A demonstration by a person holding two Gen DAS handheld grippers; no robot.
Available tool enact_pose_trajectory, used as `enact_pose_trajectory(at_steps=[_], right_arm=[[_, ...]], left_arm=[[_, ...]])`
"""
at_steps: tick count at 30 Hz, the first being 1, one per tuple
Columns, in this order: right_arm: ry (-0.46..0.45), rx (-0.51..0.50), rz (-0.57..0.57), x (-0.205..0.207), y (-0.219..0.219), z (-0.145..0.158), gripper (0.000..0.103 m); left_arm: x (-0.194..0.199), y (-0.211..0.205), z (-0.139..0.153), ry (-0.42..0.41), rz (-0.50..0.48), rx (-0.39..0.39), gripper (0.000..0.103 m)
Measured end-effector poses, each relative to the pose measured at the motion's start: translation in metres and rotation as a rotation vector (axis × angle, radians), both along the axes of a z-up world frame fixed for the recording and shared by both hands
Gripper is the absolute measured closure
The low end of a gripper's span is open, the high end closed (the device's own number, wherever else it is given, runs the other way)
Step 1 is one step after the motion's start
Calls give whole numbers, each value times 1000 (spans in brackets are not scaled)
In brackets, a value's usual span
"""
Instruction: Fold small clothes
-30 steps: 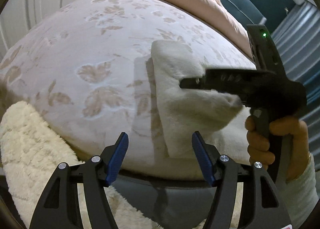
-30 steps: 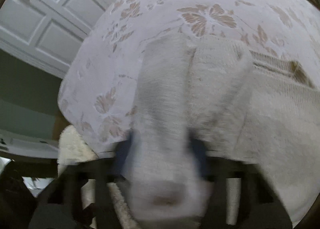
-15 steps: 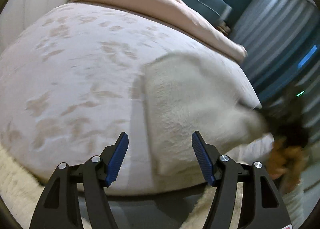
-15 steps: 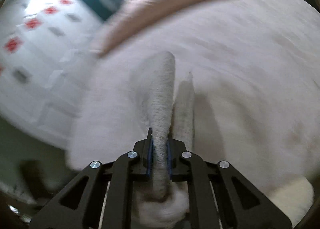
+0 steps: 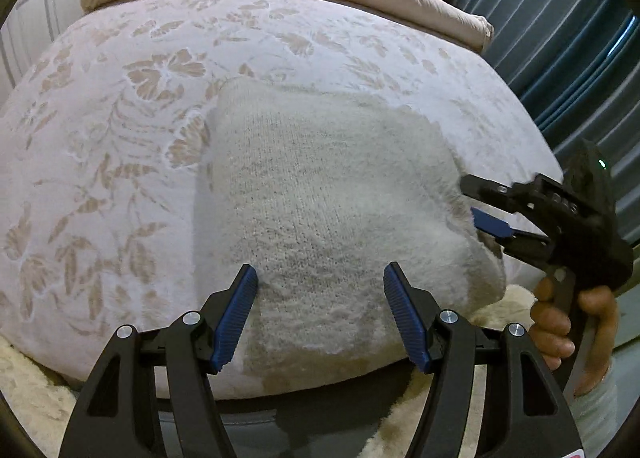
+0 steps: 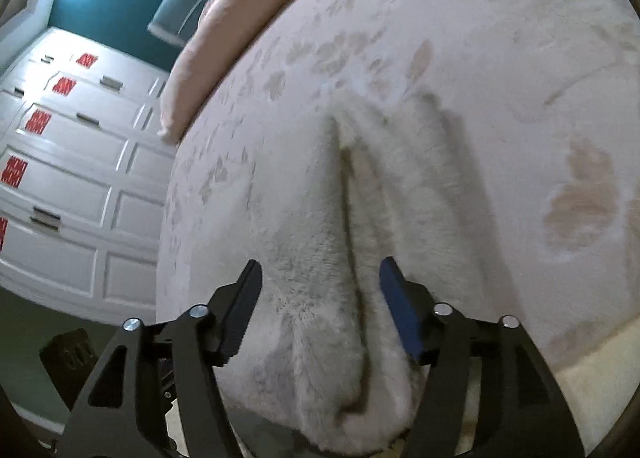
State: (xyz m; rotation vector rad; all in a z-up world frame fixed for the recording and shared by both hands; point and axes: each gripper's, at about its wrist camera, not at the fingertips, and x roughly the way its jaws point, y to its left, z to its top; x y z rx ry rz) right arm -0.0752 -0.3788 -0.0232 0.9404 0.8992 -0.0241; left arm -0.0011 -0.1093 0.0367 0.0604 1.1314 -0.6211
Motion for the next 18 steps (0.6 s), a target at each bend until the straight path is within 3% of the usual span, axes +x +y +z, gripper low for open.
enact_pose_trajectory(at_steps=[3,5,6,8,11,13,16,18], right_arm=[[29,-75,22,8,13,-4,39],[25,-111,45,14,21,0,56],[13,-114,74,16,24,6,83],[-49,-98,75,15,25,23,83],[-221,-144,59,-5,26,81,85],[-270,-191,36,-14,26,102,85],[-184,-343,-8,-24,20,93,84],[-6,-338,-16,-12,5,43,84]], left_arm=[[0,1,1,-4,8,3,40],[1,4,1,4,23,6,39],[2,5,0,8,28,7,39],[3,6,1,17,34,-1,40],[1,7,8,1,29,-21,39],[0,5,12,-6,19,-39,37],[-2,-2,10,-13,11,-40,33],[-3,-12,-1,-9,-1,-4,33]])
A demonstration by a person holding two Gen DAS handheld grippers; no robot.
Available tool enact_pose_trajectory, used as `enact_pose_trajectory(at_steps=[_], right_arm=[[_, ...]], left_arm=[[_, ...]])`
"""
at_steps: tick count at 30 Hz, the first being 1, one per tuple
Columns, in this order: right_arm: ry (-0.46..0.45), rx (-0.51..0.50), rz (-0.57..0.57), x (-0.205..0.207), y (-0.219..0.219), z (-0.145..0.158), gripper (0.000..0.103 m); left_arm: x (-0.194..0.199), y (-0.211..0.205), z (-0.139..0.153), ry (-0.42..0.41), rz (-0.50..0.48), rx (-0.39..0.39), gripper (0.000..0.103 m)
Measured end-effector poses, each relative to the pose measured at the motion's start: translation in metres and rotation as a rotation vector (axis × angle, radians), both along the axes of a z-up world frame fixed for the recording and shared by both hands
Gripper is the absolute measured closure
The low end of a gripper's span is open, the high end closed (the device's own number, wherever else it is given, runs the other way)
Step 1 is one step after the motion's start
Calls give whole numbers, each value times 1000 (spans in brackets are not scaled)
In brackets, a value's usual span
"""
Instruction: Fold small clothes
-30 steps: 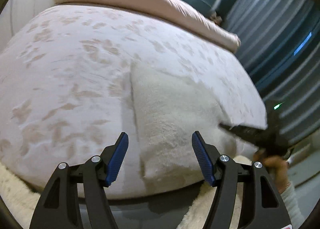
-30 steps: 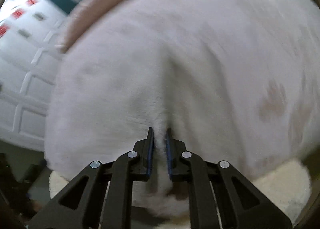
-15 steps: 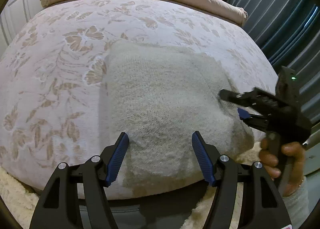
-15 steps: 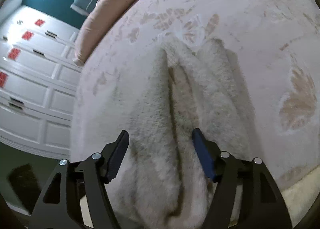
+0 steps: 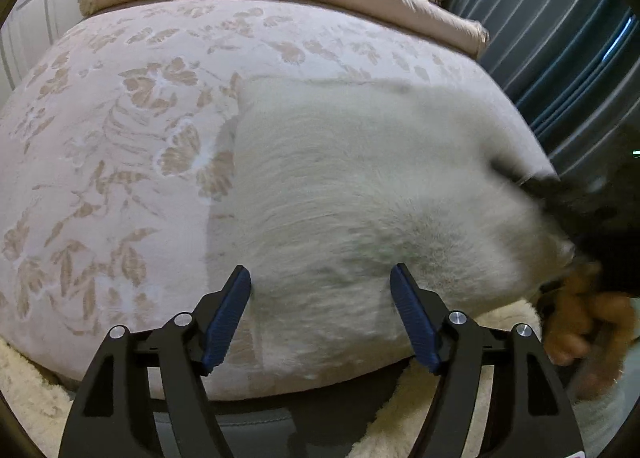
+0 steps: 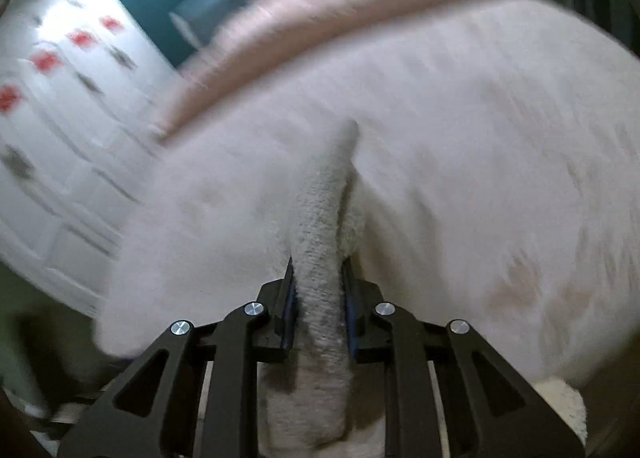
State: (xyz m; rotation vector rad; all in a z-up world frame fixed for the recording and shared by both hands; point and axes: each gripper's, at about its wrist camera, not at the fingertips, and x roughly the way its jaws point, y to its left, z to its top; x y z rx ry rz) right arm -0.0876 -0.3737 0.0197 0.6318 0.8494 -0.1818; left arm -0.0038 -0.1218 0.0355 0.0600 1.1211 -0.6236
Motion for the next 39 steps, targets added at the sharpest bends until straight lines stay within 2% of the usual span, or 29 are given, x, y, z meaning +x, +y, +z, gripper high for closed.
enact_pose_trajectory(at_steps=[1,2,3,4,6,8,9,10,11,13,15,18,20,21,22,24,26,28,30,31,32,33,34,37,39], right_arm=[[99,61,-27,4,-10,-35,84],[106,112,-47,3,-15,-48,83],[59,178,-73,-3,-20,-51,83],[39,200,-78,-5,-21,-46,81],[11,174,-96,-10,-19,-26,79],[-18,104,-107,-17,-11,-1,79],[-41,100,-96,-22,-10,7,73],[-59,101,-86,-26,-7,14,61],[-66,90,-82,-30,-3,18,55],[-46,56,-64,-32,3,18,44],[28,0,-41,-34,13,3,43],[110,39,-16,-36,18,-26,43],[118,58,-12,-34,23,-36,61],[122,48,-2,-33,25,-33,84],[84,56,12,-32,24,-22,88],[-47,87,18,-40,21,12,88],[-138,39,26,-52,23,47,88],[-158,-2,26,-57,24,58,88],[-62,-73,20,-53,23,38,88],[59,-99,16,-45,20,8,88],[163,-74,22,-40,17,-22,88],[206,-39,19,-37,16,-40,87],[187,-7,-10,-42,14,-46,86],[147,-37,-38,-45,16,-21,81],[96,-72,-62,-47,19,6,81]], left_arm=[[0,-2,-4,0,1,17,33],[1,-6,-10,10,-5,37,33],[1,-9,-14,13,-3,52,33],[2,-9,-16,6,9,70,33],[4,-8,-17,17,21,67,33],[5,-4,-16,26,38,58,33],[5,-3,-15,31,39,57,33],[5,-2,-14,39,39,57,33],[5,-1,-12,42,40,51,33],[3,3,-6,40,47,30,33],[1,5,-2,43,47,13,33],[-4,9,0,52,39,13,33],[-10,10,-1,55,26,25,33],[-12,11,-2,54,19,33,33],[-14,11,-2,52,17,36,33],[-16,13,1,35,24,56,33],[-16,19,7,16,49,32,33],[-14,24,12,3,71,9,33],[-10,25,8,3,79,29,33],[-8,24,5,6,80,46,33],[-7,23,-3,16,79,74,33],[-6,23,-8,24,72,80,33],[-5,22,-11,30,66,86,33],[-7,24,-14,0,65,115,32],[-5,28,-12,7,76,105,31]])
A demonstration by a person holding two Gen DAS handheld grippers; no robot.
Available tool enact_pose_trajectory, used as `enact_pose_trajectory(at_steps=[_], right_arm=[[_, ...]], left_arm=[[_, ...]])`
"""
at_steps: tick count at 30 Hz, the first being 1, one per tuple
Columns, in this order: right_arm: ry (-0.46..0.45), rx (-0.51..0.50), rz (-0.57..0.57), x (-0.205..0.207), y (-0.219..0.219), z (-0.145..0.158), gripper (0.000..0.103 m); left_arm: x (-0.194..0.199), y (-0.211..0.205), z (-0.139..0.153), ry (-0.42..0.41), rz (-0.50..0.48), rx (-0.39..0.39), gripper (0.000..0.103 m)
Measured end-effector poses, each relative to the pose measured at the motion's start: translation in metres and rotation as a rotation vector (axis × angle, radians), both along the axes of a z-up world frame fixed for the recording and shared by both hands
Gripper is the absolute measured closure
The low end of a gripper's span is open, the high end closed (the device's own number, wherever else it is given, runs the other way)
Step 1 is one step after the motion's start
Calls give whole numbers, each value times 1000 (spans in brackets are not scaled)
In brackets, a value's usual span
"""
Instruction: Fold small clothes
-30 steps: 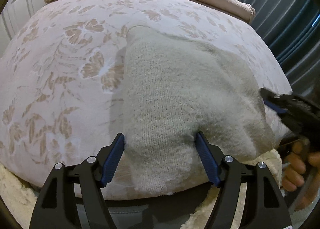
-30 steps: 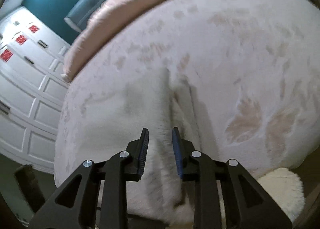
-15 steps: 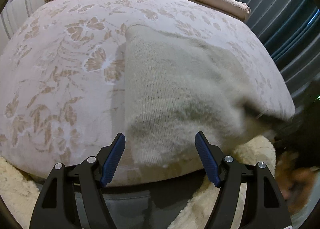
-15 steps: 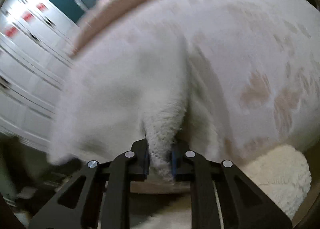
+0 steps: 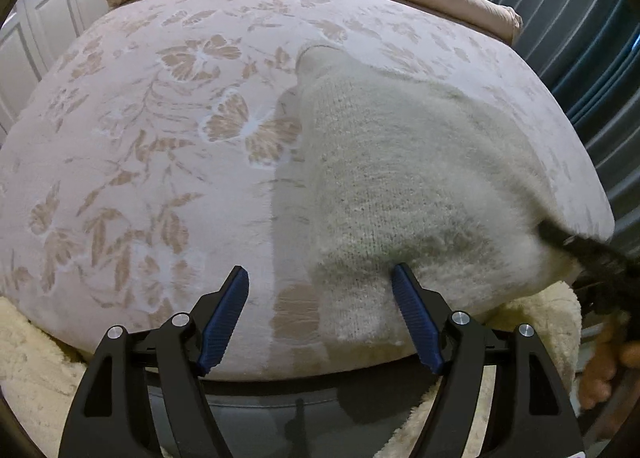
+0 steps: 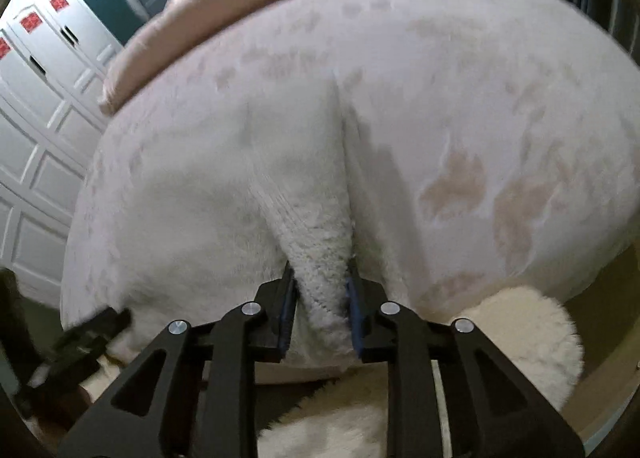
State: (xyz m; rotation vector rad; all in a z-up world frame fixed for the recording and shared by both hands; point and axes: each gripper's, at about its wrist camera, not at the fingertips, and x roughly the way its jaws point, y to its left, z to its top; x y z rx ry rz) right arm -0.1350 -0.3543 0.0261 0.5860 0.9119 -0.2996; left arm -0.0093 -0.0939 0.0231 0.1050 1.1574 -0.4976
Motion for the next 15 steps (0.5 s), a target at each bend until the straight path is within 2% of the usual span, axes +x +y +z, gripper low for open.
enact_pose_trajectory(at_steps=[3,6,8,10,13,15], right_arm=[[-76,-29,37,1,12,31,81],[-129,-73,144,20,43,52,81],[-119,-181,142,31,55,56,81],[-95,-233,108,34,58,58,81],[-144,-81,147,35,54,63,81],[-150,-40,218,44,63,59,81]], left_arm=[[3,7,4,12,27,-6,31],[2,17,12,-3,55,-10,31],[1,24,16,-10,71,-11,31],[3,29,17,-7,81,-1,31],[6,41,18,-12,111,-8,31],[8,47,18,-2,131,-15,31]])
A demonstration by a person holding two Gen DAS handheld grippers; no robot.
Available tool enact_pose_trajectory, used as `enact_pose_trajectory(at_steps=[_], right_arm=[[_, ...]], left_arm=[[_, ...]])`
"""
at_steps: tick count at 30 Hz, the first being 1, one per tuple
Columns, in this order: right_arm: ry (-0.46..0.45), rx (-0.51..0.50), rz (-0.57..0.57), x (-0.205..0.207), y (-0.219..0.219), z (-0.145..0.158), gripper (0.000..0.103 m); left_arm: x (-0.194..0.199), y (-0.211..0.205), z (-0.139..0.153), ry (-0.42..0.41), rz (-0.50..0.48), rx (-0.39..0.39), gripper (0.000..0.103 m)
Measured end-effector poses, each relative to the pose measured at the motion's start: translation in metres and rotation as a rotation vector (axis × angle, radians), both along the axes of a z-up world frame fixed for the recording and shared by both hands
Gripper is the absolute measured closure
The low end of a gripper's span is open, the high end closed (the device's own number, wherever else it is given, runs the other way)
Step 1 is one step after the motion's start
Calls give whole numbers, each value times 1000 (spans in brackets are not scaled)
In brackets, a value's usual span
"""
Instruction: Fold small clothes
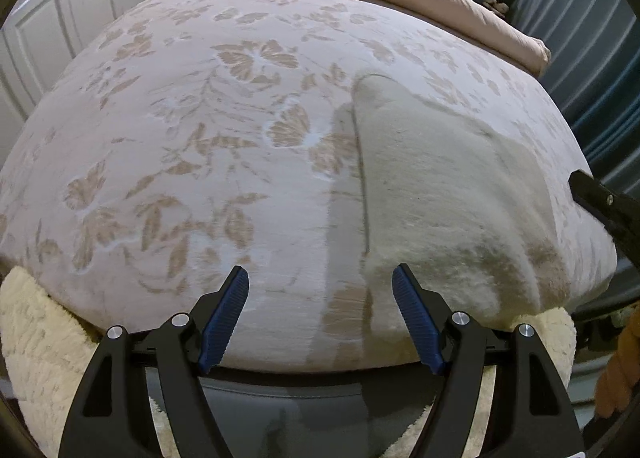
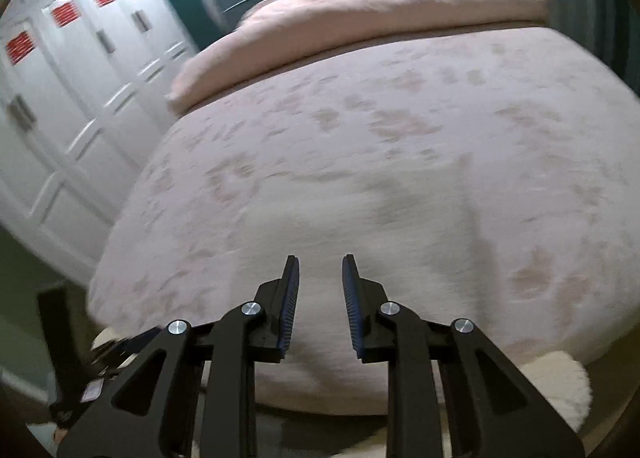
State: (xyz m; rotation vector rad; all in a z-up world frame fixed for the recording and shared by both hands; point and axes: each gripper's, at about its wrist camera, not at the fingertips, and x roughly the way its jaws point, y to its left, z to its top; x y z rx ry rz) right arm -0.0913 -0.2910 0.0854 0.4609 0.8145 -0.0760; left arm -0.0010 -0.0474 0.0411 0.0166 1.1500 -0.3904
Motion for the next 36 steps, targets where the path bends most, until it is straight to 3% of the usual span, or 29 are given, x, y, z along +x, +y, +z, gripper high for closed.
enact_pose_trajectory(at_steps=[2,4,6,9,10,12,14,15,17,22,23,25,29,31,33,34,36], right_arm=[[58,61,93,20,23,-26,81],[210,112,163,42,47,-85,80],[199,90,196,48,61,-106,81],[181,94,182,46,52,-78,80],[136,142,139,37,36,-62,80],[80,141,63,19,12,-43,80],[60,64,-55,-3,-19,-31,68],[69,32,-101,-8,-32,-30,53],[104,-7,-176,-16,-57,-37,50],[153,86,-198,10,-90,-72,40],[178,101,-174,23,-92,-84,43],[192,128,-143,35,-93,-88,81],[12,88,-111,25,-87,-36,84],[-15,86,-121,21,-89,-32,84],[92,20,-127,30,-90,-62,84],[230,-21,-119,41,-90,-96,83],[218,17,-141,42,-91,-104,82]], left_arm=[[1,4,1,0,11,-5,31],[2,5,5,-8,16,-12,31],[2,3,8,-12,10,-16,31],[2,-5,14,-32,-16,-22,31],[3,-8,15,-36,-23,-22,31],[4,-20,15,-31,-53,-40,31],[3,-36,12,-21,-86,-42,31],[3,-43,11,-20,-102,-44,31],[0,-60,8,-29,-136,-37,31],[-1,-90,-5,-23,-182,-5,31],[0,-96,-8,-19,-180,10,31],[1,-102,-11,-39,-177,41,31],[4,-110,-12,-56,-172,80,31],[5,-111,-14,-58,-164,83,30],[5,-116,-18,-63,-161,108,30],[5,-118,-19,-67,-167,112,30],[2,-124,-20,-88,-179,143,28]])
